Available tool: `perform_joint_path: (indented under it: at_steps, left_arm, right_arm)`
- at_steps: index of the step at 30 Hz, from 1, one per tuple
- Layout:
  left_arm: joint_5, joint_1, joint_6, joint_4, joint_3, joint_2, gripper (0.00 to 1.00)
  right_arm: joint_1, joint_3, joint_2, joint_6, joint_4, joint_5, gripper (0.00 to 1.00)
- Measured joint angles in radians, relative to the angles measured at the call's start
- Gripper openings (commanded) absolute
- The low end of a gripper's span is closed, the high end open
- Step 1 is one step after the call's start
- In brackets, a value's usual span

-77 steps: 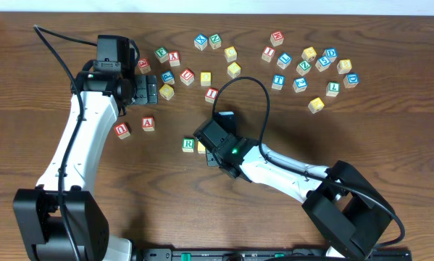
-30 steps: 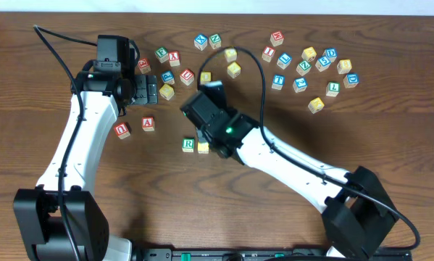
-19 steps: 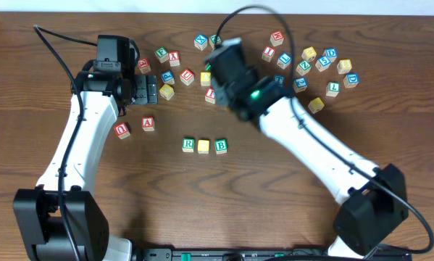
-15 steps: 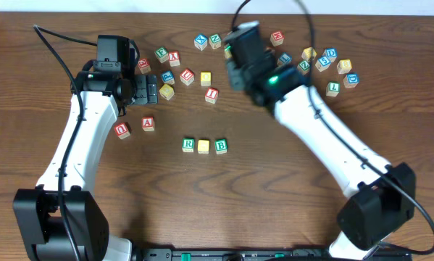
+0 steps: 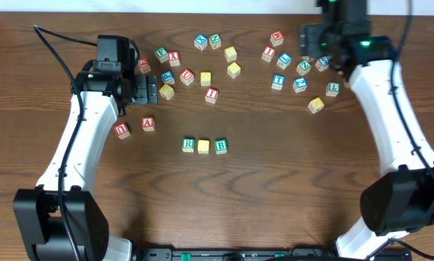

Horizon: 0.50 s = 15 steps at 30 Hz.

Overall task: Spell out ROBOT
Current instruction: 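Open the right gripper and raise it back to the far right, then move the left gripper up over the yellow O block at back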

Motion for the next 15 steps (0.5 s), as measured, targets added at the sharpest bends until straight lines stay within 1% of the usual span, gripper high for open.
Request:
perform_joint_path:
  at_steps: [3,7,15]
  left_arm:
    - [0.0,0.0,0.0,0.02,0.0,0.0,0.98]
    - [0.0,0.0,-0.003,0.036,0.0,0.0,0.98]
    - [0.012,0.0,-0.003,0.037,0.0,0.0,0.98]
  right_arm:
    - [-0.042,0.0,0.0,-0.038,0.0,-0.03,0.99]
    - [-0.057,0.0,0.0,-0.073,-0.005,-0.061,0.99]
    - [-0.058,0.0,0.0,-0.193,-0.044,-0.127,0.99]
